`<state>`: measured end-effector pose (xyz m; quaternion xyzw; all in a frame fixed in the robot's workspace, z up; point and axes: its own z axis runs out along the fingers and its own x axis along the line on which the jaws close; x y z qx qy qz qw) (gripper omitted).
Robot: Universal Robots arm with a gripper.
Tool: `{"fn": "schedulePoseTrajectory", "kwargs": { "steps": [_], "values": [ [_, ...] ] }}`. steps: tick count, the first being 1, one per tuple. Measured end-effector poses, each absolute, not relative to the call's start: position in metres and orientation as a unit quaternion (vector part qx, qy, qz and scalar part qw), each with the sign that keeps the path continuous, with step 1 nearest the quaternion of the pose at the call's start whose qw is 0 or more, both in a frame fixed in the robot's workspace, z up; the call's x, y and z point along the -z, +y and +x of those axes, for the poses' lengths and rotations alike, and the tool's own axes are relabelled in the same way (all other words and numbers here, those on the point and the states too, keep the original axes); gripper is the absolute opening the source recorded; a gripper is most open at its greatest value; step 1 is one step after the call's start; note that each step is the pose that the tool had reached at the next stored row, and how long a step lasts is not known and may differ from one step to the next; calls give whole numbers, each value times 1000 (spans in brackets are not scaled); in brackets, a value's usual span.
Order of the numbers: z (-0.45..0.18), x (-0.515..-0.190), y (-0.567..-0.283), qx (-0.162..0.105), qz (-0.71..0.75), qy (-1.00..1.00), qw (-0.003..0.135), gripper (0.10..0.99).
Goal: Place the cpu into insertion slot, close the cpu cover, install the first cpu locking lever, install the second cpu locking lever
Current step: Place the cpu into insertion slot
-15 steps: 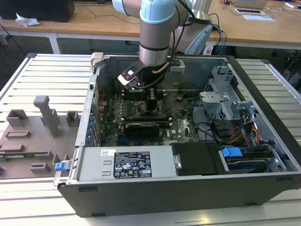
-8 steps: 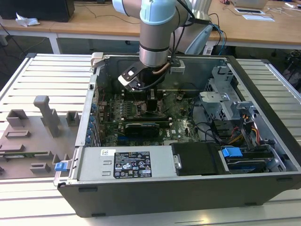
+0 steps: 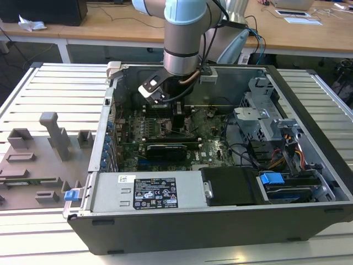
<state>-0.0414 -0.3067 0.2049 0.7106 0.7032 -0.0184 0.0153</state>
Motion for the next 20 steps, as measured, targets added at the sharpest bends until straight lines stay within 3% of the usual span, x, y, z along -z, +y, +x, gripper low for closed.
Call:
{"fn": "schedulePoseTrajectory", "kwargs": {
  "steps": [5, 9, 10, 11, 12, 13, 14, 20],
  "values": [
    [-42, -212, -307, 18, 710, 703, 15, 608],
    [-42, -218, -307, 18, 711, 703, 15, 357],
    [-42, -219, -307, 18, 711, 703, 15, 357],
    [-42, -220, -307, 18, 711, 703, 15, 298],
    [-42, -221, -307, 18, 711, 703, 15, 176],
    [-42, -222, -307, 18, 711, 703, 15, 176],
    [-42, -223, -307, 18, 711, 703, 15, 114],
    [-42, -228, -307, 18, 711, 703, 15, 106]
  ]
}}
